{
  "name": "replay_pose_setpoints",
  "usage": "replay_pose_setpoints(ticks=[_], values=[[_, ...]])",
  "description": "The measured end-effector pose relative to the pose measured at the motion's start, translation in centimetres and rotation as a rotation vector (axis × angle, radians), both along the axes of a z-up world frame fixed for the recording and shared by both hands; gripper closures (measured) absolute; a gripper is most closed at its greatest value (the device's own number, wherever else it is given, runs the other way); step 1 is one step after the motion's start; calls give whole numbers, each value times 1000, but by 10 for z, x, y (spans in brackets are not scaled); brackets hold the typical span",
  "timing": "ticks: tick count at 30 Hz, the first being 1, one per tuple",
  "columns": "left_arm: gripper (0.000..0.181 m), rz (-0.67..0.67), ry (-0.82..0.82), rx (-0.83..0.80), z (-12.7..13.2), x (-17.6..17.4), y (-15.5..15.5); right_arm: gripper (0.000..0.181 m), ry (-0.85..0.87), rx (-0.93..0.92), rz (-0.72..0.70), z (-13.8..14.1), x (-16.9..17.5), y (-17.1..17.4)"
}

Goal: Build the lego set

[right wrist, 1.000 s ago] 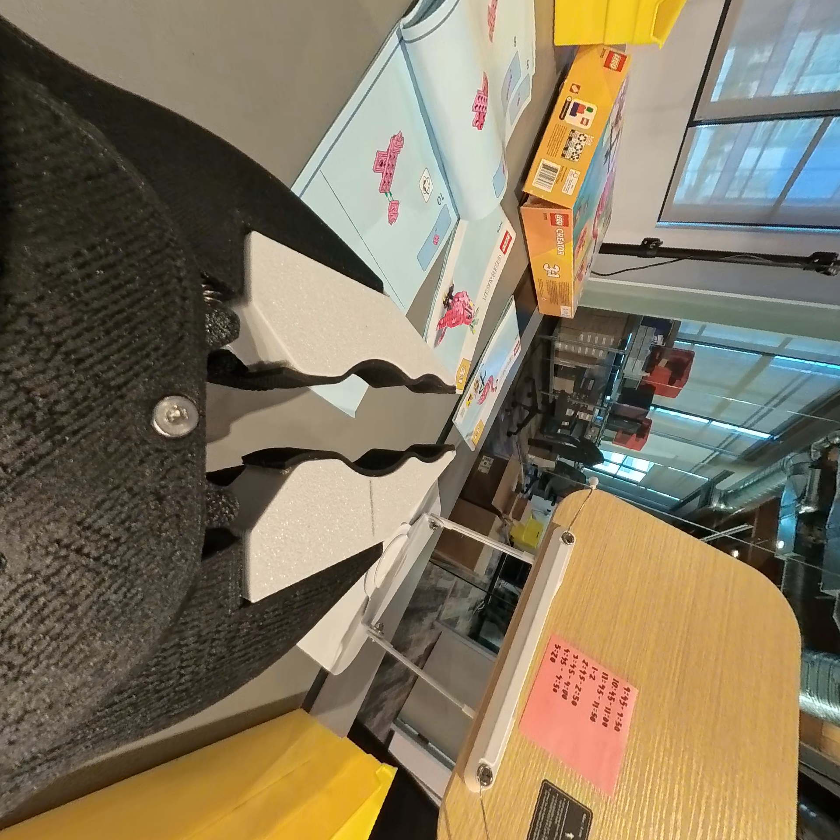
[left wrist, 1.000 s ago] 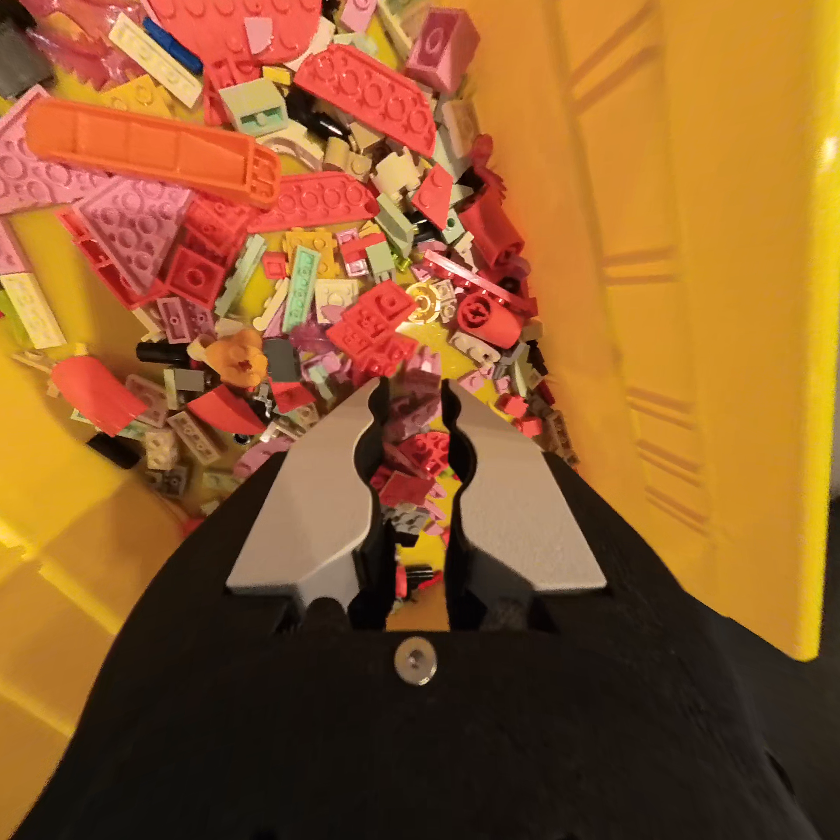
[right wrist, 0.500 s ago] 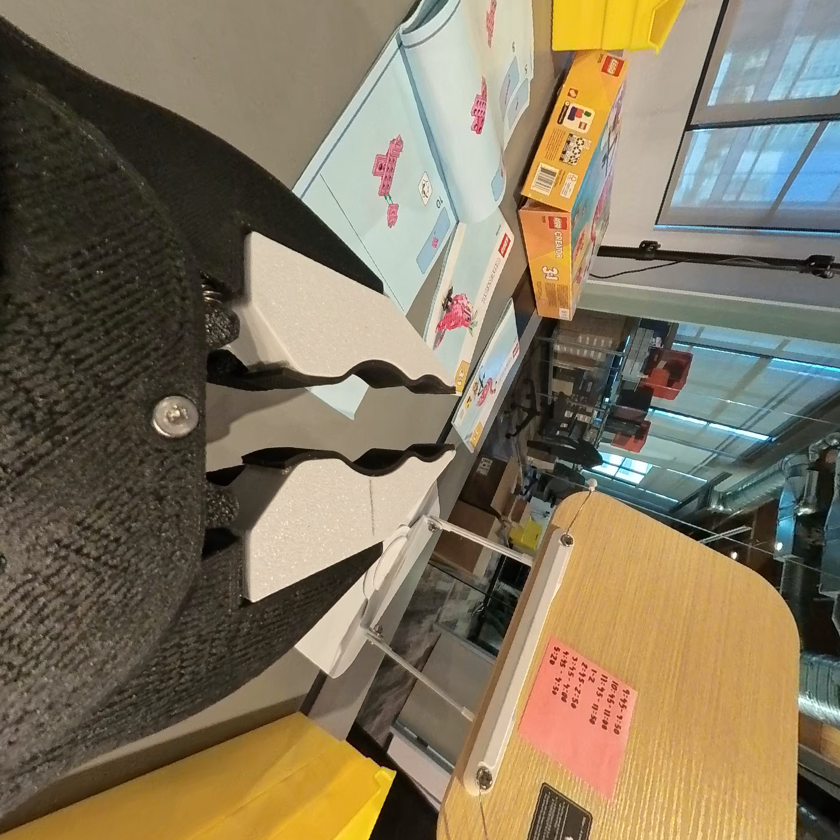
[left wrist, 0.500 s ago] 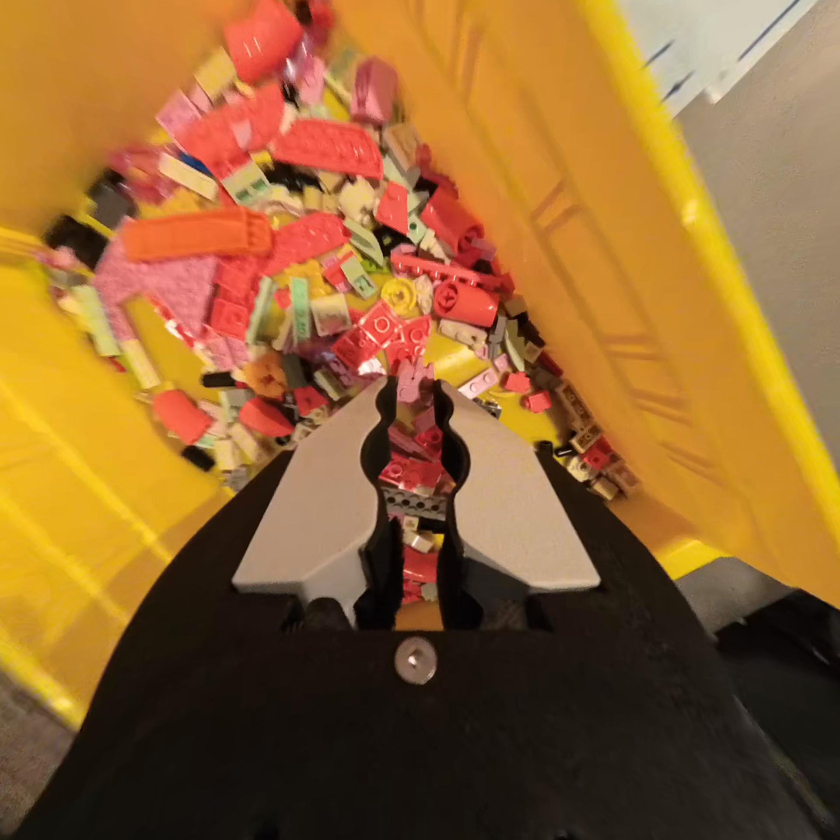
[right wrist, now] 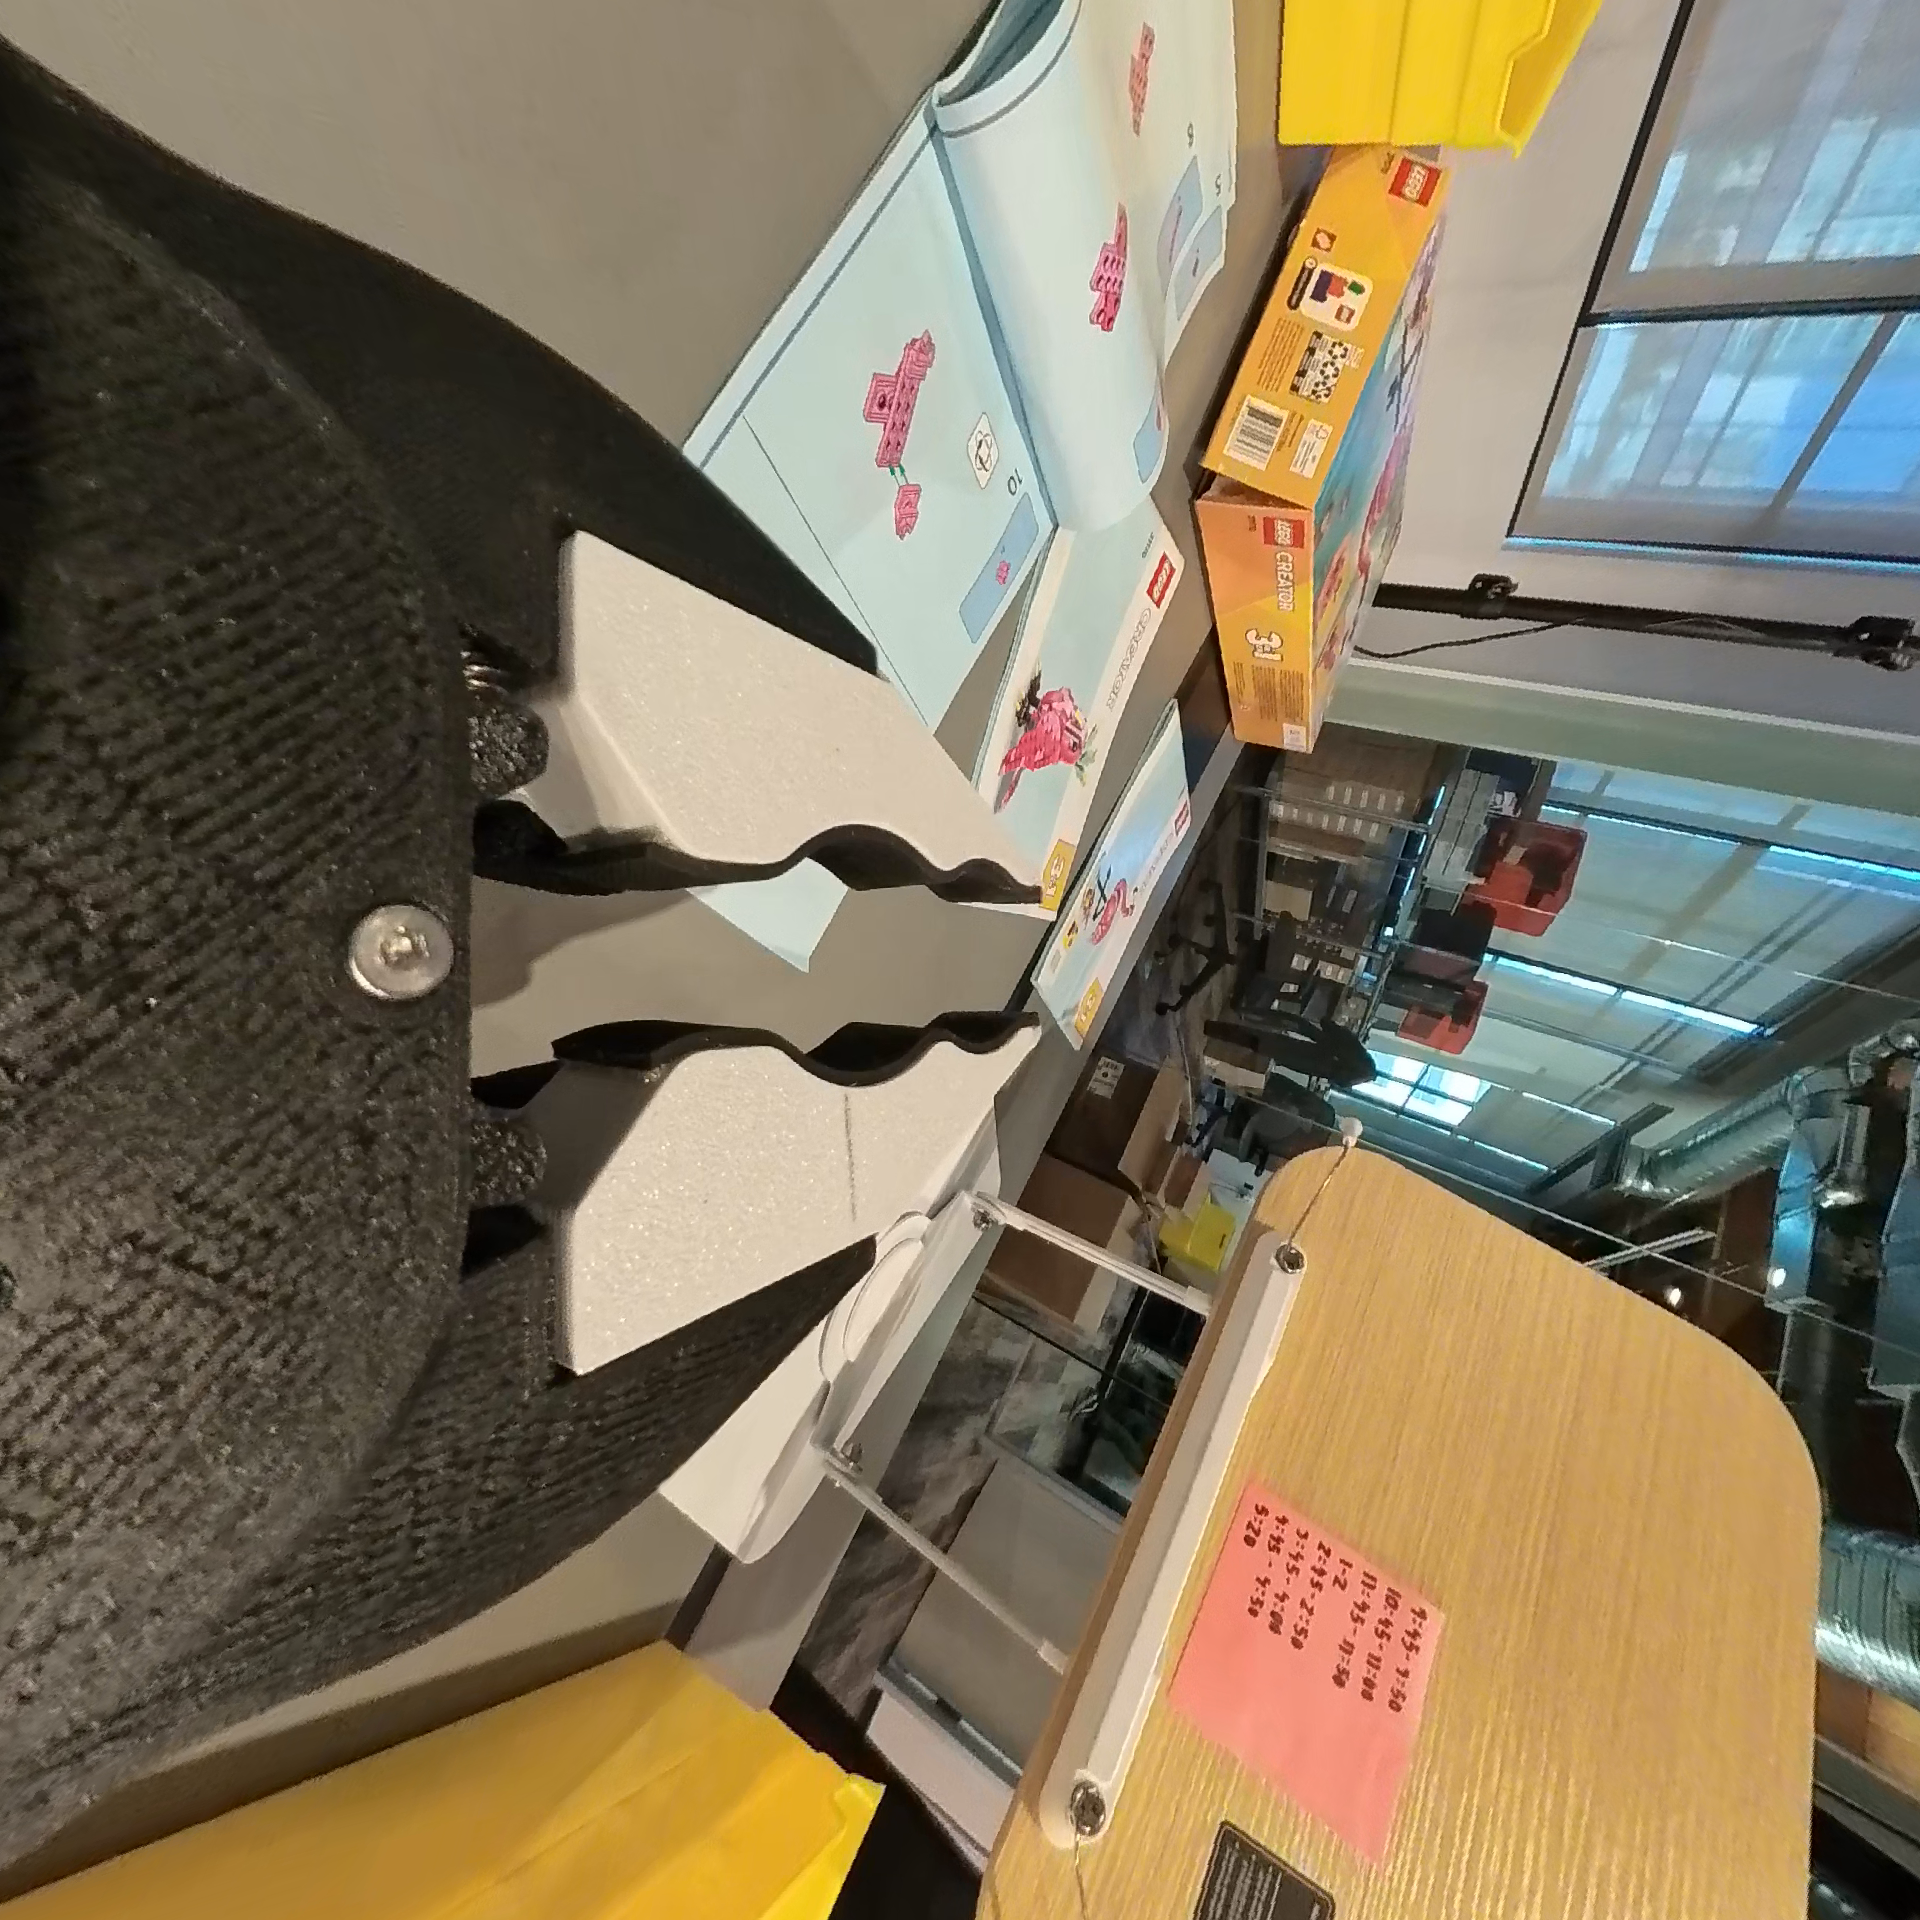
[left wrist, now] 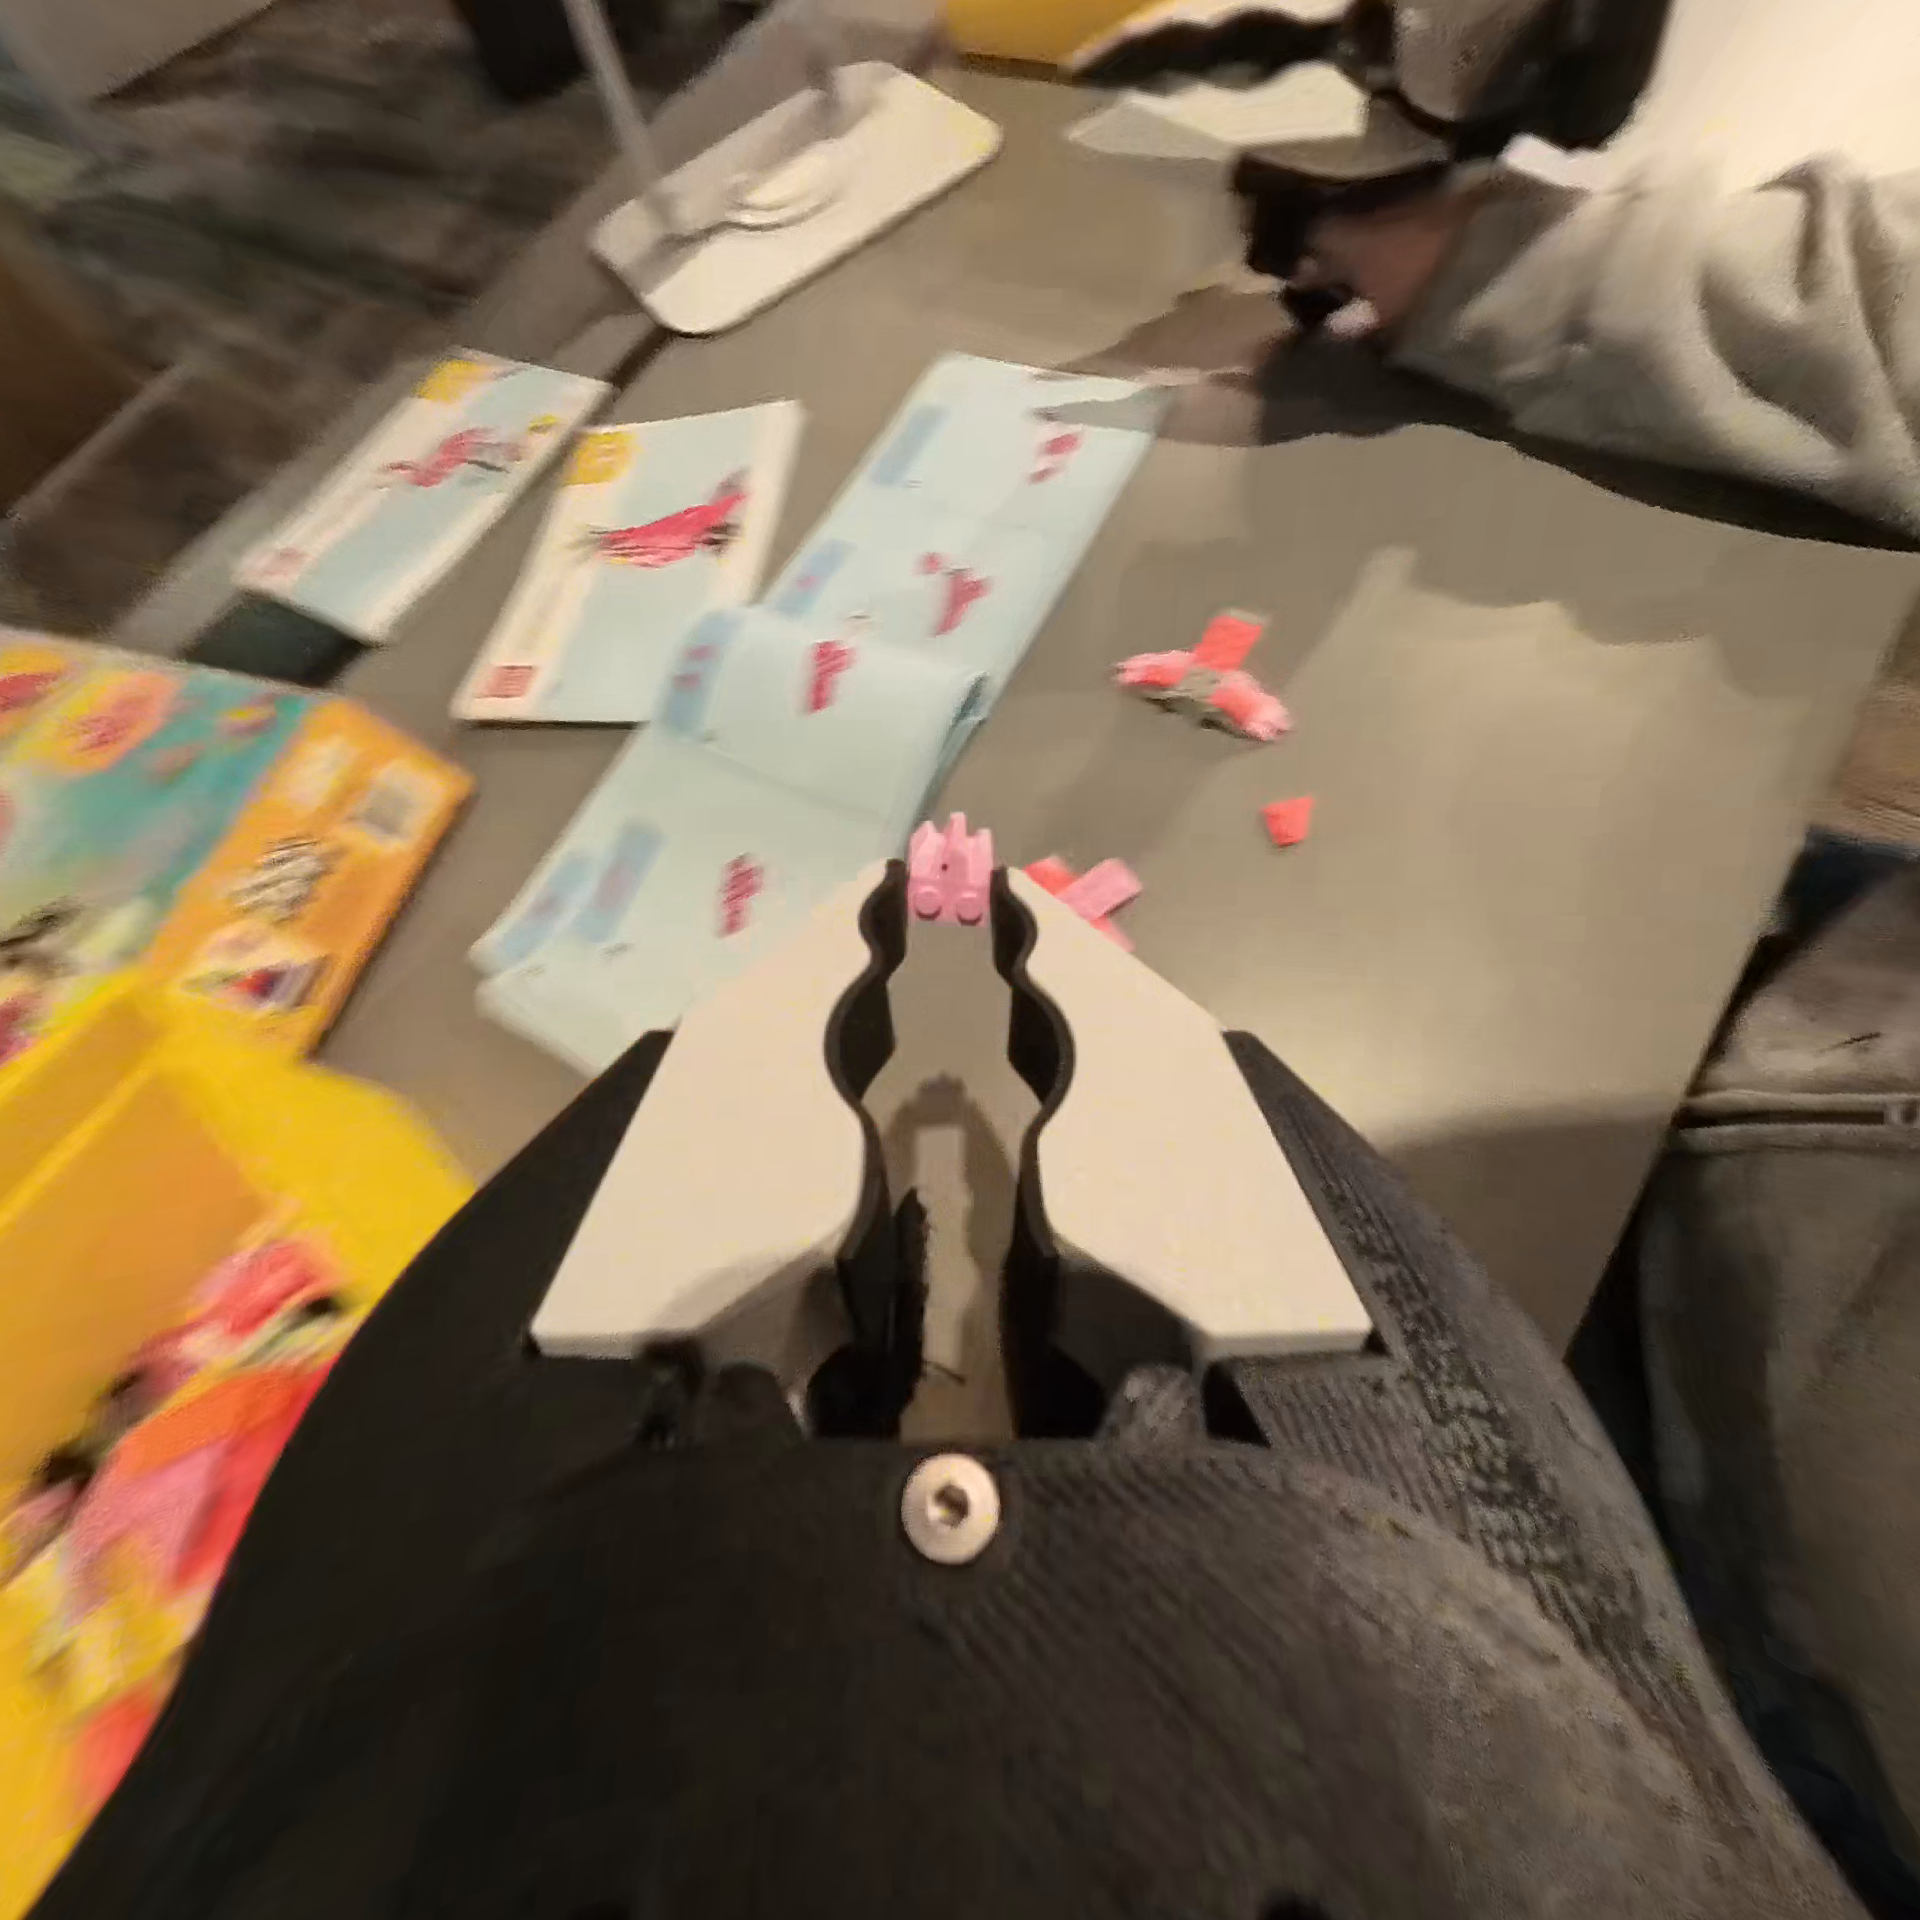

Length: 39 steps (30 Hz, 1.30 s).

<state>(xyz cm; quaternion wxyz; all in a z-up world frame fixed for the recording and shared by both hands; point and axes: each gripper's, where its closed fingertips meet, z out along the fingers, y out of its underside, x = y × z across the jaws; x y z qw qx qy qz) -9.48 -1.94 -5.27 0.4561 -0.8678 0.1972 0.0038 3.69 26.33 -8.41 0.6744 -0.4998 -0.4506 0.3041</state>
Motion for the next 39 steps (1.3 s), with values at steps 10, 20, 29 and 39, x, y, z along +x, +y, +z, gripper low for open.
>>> replay_pose_setpoints(ticks=[10, 20, 29, 39], values=[[166, -114, -141, -218, -105, 57, 62, 163, 35, -44, 23, 2, 1, 4], [166, -141, -68, -371, -138, 63, 77, 163, 32, -38, 35, 4, -7, 2], [127, -138, -128, -298, -121, 67, 76, 163, 30, -32, 40, 6, -9, -1], [111, 63, -200, -208, -119, 36, 30, 163, 22, -24, 37, 5, -9, 0]])
